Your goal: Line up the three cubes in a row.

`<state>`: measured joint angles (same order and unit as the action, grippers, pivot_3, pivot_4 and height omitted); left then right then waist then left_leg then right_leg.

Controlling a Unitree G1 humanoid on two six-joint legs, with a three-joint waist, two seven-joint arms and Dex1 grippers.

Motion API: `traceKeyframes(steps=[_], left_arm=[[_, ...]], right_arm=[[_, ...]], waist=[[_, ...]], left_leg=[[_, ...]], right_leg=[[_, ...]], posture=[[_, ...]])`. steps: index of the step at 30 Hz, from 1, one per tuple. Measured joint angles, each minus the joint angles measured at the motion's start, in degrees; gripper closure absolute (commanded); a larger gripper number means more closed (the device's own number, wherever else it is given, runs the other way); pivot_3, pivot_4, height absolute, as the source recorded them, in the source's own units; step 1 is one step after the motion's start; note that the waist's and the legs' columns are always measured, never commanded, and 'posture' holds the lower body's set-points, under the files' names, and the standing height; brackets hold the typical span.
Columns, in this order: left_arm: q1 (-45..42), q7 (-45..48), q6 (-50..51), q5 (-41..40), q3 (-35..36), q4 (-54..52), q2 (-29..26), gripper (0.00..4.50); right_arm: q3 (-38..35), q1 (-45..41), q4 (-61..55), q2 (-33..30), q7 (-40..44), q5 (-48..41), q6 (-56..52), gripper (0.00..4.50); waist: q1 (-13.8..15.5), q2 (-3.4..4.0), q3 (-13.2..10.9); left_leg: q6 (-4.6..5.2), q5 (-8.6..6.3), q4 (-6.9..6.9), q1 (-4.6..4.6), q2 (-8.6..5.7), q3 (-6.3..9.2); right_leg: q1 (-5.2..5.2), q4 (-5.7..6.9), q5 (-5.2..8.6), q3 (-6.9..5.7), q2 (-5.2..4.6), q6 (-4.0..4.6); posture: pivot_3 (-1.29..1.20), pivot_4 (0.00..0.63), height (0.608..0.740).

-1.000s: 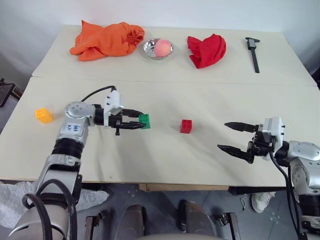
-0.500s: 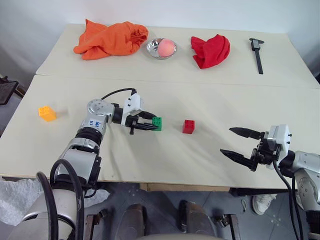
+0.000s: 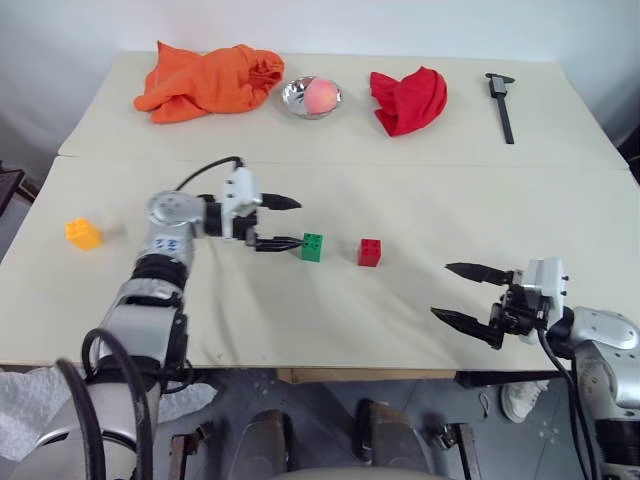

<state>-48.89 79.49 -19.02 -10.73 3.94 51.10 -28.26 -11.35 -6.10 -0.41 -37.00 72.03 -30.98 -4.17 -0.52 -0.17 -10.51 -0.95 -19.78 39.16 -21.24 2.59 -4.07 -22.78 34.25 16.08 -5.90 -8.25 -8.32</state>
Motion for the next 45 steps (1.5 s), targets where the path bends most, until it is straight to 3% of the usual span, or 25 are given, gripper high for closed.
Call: traceKeyframes(steps=[2,6,10,15,21,26,34,40,45], left_arm=[[7.68,-2.01,3.68,-2.53,2.28,-8.70,-1.66,0.05],[29.08,-14.68,12.84,-8.67,12.50,-33.12,-2.76,0.05],[45.84,-34.35,15.48,-12.34,27.63,-49.57,4.41,0.05],[60.19,-52.24,16.38,-16.18,41.42,-57.84,14.42,0.05],[67.86,-59.03,16.69,-20.12,45.04,-60.15,19.08,0.05],[66.73,-63.73,19.87,-21.26,41.96,-64.32,19.55,0.05],[48.98,-81.72,36.69,-18.11,40.00,-60.05,6.88,0.05],[37.44,-80.82,40.41,-14.92,35.18,-44.65,-1.46,0.05],[32.87,-77.26,38.31,-13.11,31.51,-36.39,-3.12,0.05]], right_arm=[[0.76,-1.17,0.50,0.42,0.46,-0.08,-0.22,0.00],[3.40,-5.84,1.41,3.30,0.74,-0.43,-0.80,0.00],[7.10,-9.28,1.31,5.01,1.64,0.36,-0.22,0.00],[8.99,-12.06,0.86,7.28,1.73,0.35,0.40,0.00],[10.13,-13.31,0.48,7.51,2.68,0.35,0.81,0.00],[10.19,-13.69,0.50,7.40,3.40,0.35,0.76,0.00],[11.14,-13.87,0.30,7.02,2.95,0.61,-0.98,0.00],[11.54,-13.71,-0.74,7.23,1.35,0.62,-2.17,0.00],[11.61,-13.75,-1.50,7.83,0.57,0.61,-2.09,0.00]], waist=[[-0.16,0.00,-0.01],[-0.61,-0.01,-0.02],[-0.28,-0.02,-0.02],[0.75,-0.08,0.02],[1.84,-0.26,0.14],[1.93,-0.29,0.15],[1.25,-0.31,0.21],[0.79,-0.33,0.22],[0.42,-0.33,0.22]], left_leg=[[0.00,0.00,0.00,-0.01,0.04,0.05],[-0.02,-0.01,0.06,0.00,0.08,0.11],[-0.02,-0.02,0.11,0.05,0.08,0.14],[0.01,-0.06,0.12,0.06,0.05,0.15],[0.06,-0.12,0.14,0.06,0.03,0.13],[0.04,-0.13,0.14,0.08,0.04,0.13],[-0.02,-0.11,0.13,0.10,0.06,0.11],[-0.04,-0.10,0.13,0.06,0.06,0.09],[-0.07,-0.12,0.07,0.07,0.06,0.06]], right_leg=[[-0.02,0.06,0.02,-0.05,0.00,0.03],[-0.02,0.19,0.02,-0.05,-0.04,0.04],[0.01,0.25,0.02,-0.04,-0.10,0.05],[0.03,0.25,0.02,-0.05,-0.16,0.07],[0.03,0.23,0.04,-0.07,-0.15,0.15],[0.03,0.26,0.05,-0.09,-0.14,0.18],[-0.01,0.39,0.06,-0.09,-0.08,0.23],[-0.06,0.39,0.08,-0.15,-0.04,0.26],[-0.08,0.38,0.08,-0.15,-0.04,0.26]], posture=[[0.00,0.150,0.740],[0.00,0.150,0.740],[0.00,0.150,0.740],[0.00,0.150,0.740],[0.00,0.150,0.740],[0.00,0.150,0.740],[0.00,0.150,0.740],[0.00,0.150,0.740],[0.00,0.150,0.740]])
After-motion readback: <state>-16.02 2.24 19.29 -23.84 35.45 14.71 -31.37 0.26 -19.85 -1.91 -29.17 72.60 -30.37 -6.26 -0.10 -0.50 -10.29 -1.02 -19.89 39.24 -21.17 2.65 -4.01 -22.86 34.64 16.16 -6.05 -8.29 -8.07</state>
